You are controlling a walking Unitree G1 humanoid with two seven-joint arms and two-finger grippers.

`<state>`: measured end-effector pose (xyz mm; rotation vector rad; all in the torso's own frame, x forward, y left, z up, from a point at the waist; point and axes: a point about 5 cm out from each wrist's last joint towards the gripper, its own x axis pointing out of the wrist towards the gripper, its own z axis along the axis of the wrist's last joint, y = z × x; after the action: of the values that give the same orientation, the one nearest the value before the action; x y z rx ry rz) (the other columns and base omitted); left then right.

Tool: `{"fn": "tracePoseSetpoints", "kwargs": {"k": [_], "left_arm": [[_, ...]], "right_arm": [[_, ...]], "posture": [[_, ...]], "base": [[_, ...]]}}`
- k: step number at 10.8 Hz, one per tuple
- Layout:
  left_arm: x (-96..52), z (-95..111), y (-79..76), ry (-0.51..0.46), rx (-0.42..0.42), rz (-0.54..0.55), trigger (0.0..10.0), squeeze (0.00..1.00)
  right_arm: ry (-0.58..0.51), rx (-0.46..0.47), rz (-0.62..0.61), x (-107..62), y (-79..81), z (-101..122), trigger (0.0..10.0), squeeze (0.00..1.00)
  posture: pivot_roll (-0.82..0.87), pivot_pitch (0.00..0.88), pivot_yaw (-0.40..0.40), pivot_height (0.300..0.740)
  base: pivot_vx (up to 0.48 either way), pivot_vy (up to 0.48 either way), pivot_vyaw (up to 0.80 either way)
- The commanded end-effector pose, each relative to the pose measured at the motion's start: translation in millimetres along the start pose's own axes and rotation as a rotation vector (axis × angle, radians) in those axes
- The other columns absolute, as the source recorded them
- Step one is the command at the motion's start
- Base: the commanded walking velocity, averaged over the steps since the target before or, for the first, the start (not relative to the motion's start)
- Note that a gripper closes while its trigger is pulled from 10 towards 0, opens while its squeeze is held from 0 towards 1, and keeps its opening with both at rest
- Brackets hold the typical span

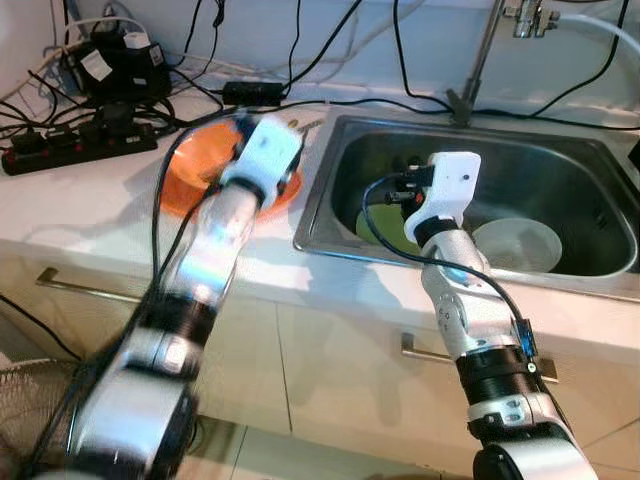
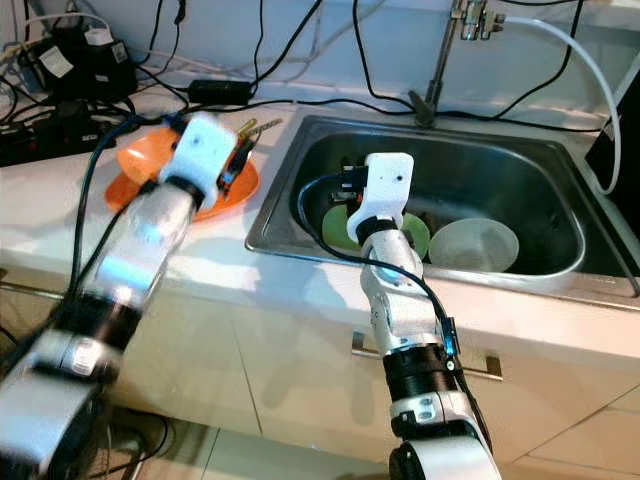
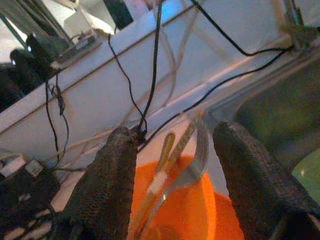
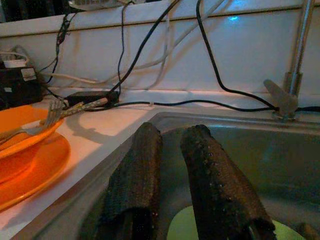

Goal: Kitchen organization

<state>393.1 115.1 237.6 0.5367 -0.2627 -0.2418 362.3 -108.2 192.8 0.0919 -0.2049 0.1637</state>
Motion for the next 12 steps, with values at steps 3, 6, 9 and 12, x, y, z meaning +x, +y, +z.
{"fn": "tracePoseSetpoints", "kwargs": {"k": [3, 6, 9, 12], "left_arm": [[14.0, 1, -3.5, 0.070, 0.042, -0.036, 10.0, 0.00], [24.6, 4, -5.6, 0.099, 0.047, -0.045, 10.0, 0.00], [28.7, 5, -4.3, 0.122, 0.043, -0.040, 10.0, 0.00], [32.7, 8, 0.9, 0.136, 0.047, -0.010, 10.0, 0.00]], "right_arm": [[-0.003, 0.002, -0.006, -3.3, 0.2, 2, 10.0, 0.00], [0.009, 0.009, -0.007, -9.2, 1.8, -1, 10.0, 0.00], [0.020, 0.011, -0.013, -16.5, 1.9, -3, 10.0, 0.00], [0.040, 0.017, -0.014, -24.1, 3.5, -5, 10.0, 0.00]], "posture": [[0.16, 0.069, 0.028, 0.740], [0.15, 0.092, 0.038, 0.740], [0.13, 0.118, 0.047, 0.740], [0.12, 0.139, 0.046, 0.740]], "base": [[0.000, 0.000, 0.00], [0.000, 0.000, 0.00], [0.000, 0.000, 0.00], [0.000, 0.000, 0.00]]}}
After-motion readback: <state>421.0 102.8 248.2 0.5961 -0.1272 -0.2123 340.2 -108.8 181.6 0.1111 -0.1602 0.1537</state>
